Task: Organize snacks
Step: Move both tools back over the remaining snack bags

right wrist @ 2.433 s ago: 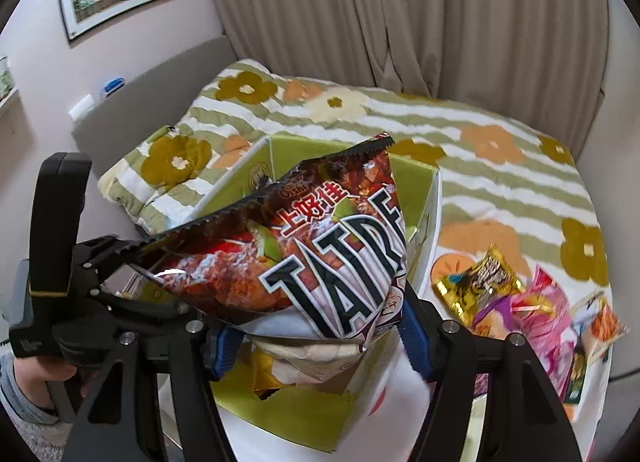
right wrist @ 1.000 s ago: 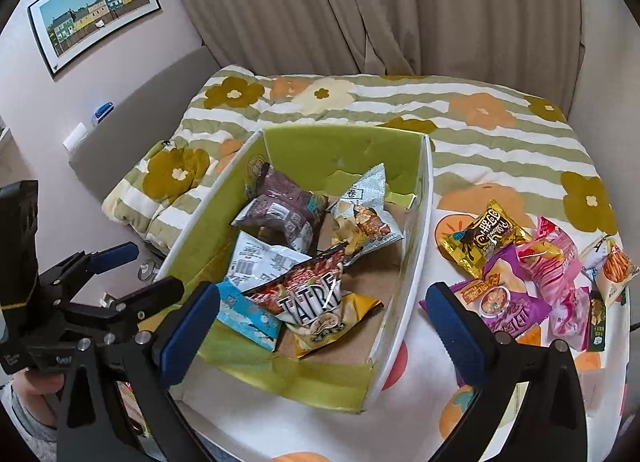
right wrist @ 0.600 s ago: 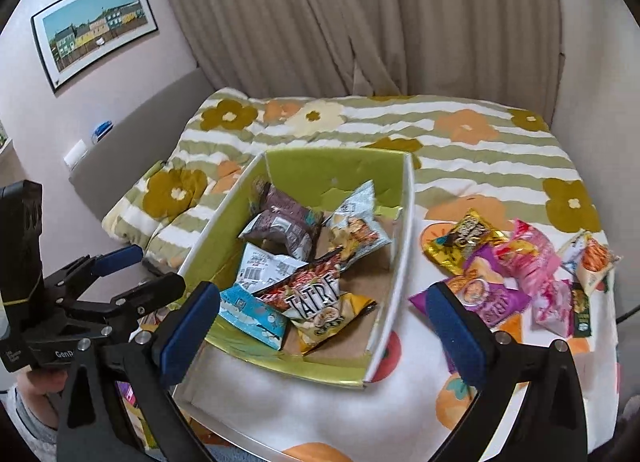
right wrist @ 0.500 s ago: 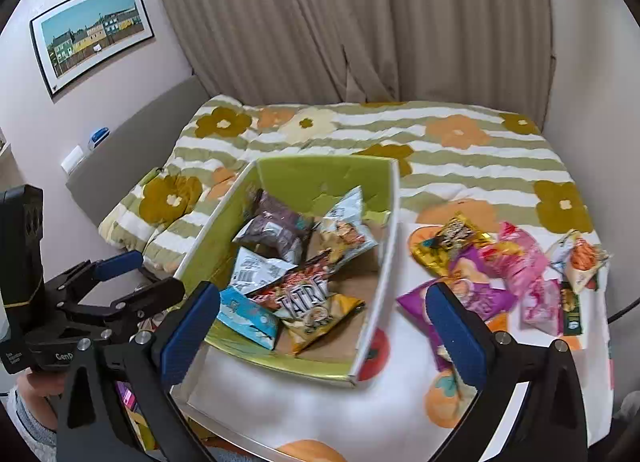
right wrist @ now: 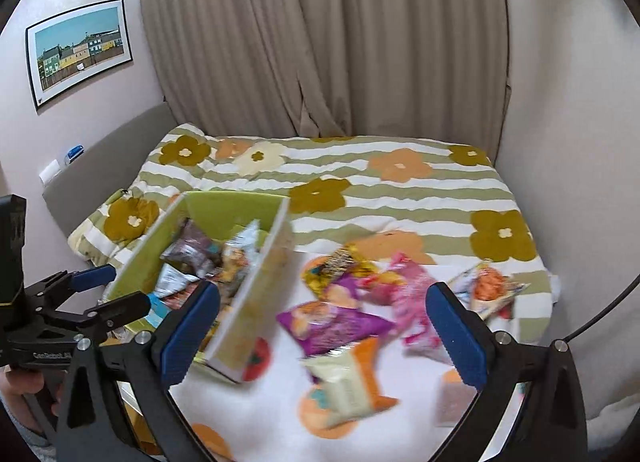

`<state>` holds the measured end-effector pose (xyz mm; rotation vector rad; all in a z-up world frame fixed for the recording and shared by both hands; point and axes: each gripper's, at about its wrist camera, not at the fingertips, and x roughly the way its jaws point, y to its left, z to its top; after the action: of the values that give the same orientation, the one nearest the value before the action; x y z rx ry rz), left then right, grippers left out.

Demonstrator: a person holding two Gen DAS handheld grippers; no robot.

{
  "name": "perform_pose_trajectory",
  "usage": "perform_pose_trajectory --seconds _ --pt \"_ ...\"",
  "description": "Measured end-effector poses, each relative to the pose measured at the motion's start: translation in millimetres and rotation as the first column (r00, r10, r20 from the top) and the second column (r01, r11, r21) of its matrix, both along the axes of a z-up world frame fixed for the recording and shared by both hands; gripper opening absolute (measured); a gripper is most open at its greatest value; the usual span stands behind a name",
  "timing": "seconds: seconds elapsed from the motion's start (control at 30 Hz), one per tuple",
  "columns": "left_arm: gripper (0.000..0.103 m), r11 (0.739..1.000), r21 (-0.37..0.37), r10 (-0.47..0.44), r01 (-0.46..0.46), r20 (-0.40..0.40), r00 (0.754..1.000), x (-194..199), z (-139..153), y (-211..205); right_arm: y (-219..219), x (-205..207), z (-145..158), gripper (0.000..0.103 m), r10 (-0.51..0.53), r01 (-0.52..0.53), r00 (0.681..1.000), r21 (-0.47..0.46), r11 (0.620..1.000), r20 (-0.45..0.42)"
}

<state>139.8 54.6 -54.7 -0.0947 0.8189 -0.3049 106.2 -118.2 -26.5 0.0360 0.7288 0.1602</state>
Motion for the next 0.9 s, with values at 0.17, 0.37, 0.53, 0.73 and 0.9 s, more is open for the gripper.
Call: perform_pose_trajectory --seconds 0.17,0.37,0.53,0.73,0.9 --pt "0.098 1.0 -0.007 0.019 -0.019 -0.061 0.998 -0.8 -25.6 -62.0 -56.1 7.5 -16.6 0.103 0.008 -0.008 0.999 0.01 1.0 -0.031" --pt "0.098 0.992 -0.011 0.123 -0.125 -0.113 0.986 -3.1 -66.4 -102.5 -99.1 23.2 -52.0 0.103 0.034 -0.034 0.997 0.004 0.999 -0.075" --pt "0.098 0.98 -0.027 0.189 -0.197 -0.185 0.964 0.6 -108.8 -126.0 -120.1 36.2 -87.3 0.103 0.05 -0.046 0.991 0.034 0.998 -0.123" --pt "0.098 0.971 -0.006 0.232 -0.241 -0.237 0.943 10.6 -153.4 -145.5 -135.7 49.3 -129.2 0.103 0.002 0.014 0.98 0.078 0.997 -0.197" --pt "0.098 0.963 0.0 0.261 -0.271 -0.272 0.926 23.7 -183.6 -158.1 -141.1 60.4 -161.6 0.102 -0.015 0.036 0.968 0.081 0.996 -0.252"
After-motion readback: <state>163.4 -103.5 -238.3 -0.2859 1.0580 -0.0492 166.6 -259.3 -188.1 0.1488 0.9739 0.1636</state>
